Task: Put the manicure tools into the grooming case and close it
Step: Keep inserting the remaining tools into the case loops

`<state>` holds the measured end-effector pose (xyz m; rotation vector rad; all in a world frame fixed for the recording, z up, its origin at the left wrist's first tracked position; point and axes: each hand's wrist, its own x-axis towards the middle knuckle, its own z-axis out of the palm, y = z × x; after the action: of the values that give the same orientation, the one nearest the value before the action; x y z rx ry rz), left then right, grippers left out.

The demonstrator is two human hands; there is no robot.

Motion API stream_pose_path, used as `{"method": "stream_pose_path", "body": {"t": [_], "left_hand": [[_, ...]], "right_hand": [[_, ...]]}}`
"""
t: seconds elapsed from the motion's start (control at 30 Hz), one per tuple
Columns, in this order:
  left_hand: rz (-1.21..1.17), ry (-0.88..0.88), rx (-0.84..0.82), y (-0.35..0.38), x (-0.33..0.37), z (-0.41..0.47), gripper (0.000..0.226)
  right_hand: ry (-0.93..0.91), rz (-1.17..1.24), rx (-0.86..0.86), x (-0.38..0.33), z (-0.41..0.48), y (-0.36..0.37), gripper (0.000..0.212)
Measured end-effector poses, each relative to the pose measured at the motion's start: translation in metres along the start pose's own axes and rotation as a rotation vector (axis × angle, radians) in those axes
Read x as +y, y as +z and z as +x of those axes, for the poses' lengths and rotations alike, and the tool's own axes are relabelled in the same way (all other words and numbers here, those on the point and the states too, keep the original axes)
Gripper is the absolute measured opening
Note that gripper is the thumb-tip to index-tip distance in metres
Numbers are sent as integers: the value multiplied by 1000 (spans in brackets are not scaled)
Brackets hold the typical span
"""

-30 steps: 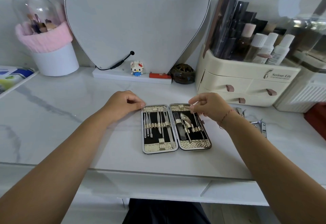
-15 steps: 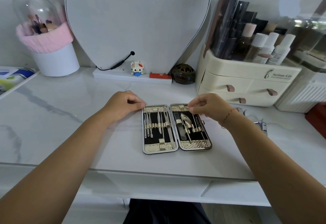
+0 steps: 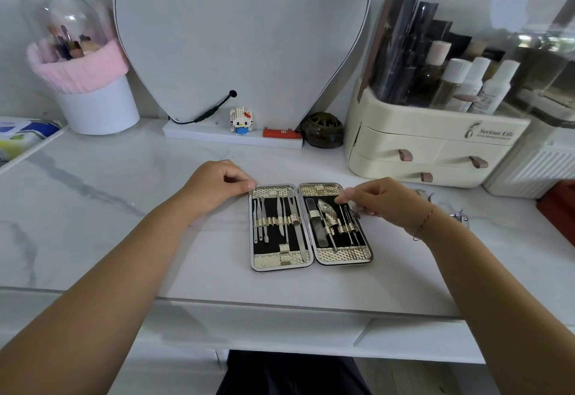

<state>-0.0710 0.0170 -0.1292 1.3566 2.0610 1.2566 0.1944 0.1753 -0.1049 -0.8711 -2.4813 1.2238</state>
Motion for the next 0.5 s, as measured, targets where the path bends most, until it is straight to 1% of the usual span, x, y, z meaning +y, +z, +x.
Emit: {"method": "stream_pose_path", "body": {"t": [0.2,0.4,0.5], "left_hand": [[-47,-13,12,0,1,-1,6],[-41,-17,3,0,2,-2,6],[-34,-14,6,0,2,-2,9]], "right_hand": [[-33,-32,20,9,1,-1,23],[-33,-34,28,10,0,0,23],[-46,50,96,5,-4,-3,26]]}}
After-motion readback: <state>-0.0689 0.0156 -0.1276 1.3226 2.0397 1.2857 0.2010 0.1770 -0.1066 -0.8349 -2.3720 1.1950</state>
